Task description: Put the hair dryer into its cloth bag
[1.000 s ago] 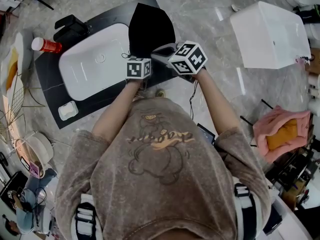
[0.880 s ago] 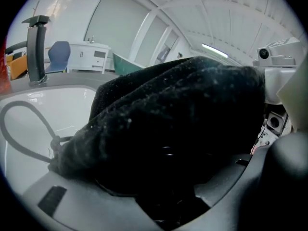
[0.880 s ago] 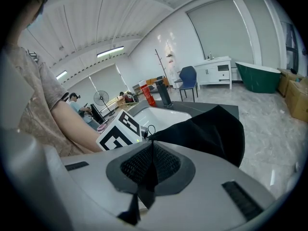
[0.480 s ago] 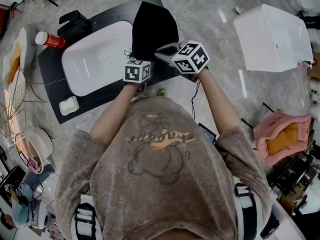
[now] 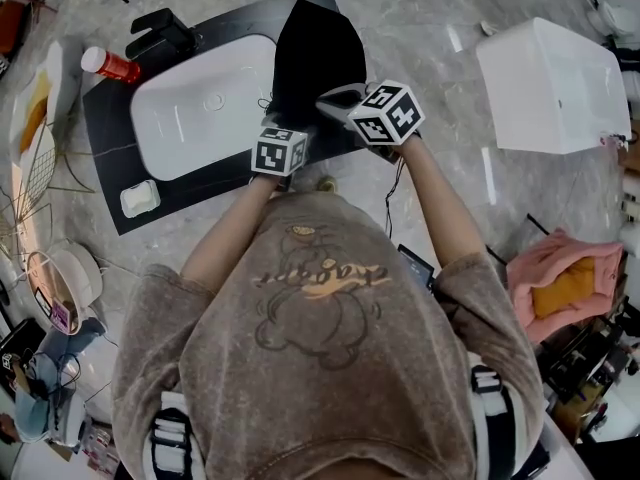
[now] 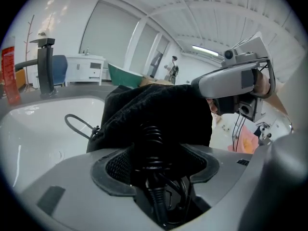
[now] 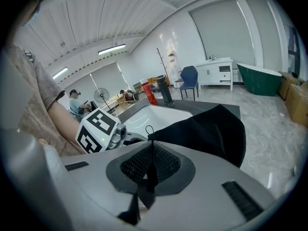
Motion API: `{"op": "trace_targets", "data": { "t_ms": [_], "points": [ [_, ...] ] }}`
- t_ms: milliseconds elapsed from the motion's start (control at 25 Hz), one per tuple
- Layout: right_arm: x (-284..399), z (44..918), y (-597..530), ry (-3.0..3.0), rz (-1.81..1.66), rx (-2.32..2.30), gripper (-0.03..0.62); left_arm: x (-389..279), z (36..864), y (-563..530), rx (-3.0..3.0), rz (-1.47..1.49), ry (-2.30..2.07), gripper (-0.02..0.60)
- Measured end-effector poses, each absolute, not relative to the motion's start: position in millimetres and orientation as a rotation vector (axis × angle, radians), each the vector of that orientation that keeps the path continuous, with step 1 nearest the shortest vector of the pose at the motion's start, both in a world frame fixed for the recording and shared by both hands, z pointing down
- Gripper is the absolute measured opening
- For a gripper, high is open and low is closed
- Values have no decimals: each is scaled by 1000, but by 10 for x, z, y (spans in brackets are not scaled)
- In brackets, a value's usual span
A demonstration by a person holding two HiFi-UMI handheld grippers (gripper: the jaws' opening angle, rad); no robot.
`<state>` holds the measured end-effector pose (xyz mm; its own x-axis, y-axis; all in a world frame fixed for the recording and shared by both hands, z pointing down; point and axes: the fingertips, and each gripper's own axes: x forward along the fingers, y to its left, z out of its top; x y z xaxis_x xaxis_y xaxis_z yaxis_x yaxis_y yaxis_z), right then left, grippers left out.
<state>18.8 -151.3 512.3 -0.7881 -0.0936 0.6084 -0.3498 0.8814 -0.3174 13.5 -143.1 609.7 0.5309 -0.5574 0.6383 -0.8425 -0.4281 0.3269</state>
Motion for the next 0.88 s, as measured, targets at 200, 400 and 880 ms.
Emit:
{"op": "trace_targets", "data": {
  "t_ms": [200, 400, 880],
  "points": [
    [157, 5157, -1465, -2433, 541, 304, 12, 79, 6159, -1311, 2127, 623, -1169, 294],
    [138, 5190, -1405, -2421, 527, 290, 11, 60, 6246, -1216, 2107, 658, -1186, 298],
    [130, 5207, -1364, -2413, 517, 281, 12, 36, 6313, -1191, 2002, 653, -1163, 284]
  ]
}}
